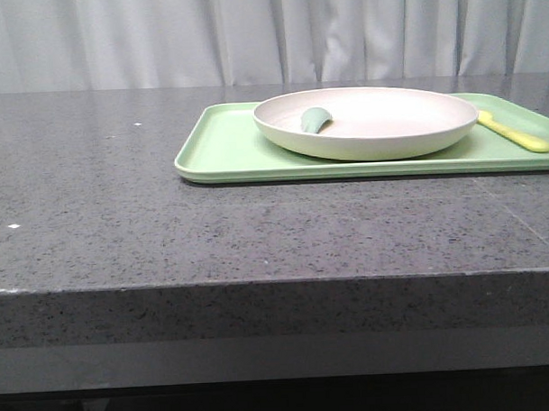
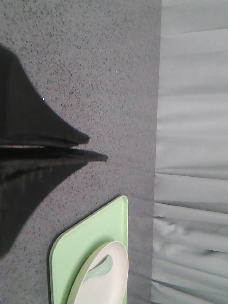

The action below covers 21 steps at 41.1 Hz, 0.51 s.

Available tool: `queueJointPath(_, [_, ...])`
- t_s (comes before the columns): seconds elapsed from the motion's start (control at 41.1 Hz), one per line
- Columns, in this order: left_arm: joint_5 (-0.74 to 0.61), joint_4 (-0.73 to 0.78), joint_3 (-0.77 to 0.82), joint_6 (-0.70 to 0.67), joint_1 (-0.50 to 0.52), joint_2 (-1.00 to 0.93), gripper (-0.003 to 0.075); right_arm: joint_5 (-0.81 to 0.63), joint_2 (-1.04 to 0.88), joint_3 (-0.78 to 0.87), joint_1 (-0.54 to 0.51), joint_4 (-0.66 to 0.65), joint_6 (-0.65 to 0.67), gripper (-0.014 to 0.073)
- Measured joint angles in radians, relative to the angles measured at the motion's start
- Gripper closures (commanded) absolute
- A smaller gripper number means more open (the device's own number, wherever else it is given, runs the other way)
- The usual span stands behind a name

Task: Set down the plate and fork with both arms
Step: 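Open the right gripper and raise it away from the fork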

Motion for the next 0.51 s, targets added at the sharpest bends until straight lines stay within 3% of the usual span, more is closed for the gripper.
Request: queueJointPath(0.511, [0.0, 0.0, 0.0, 0.0, 0.0, 0.0, 0.0738, -0.274, -0.661, 0.584, 0.004, 0.0, -0.022, 0.0711])
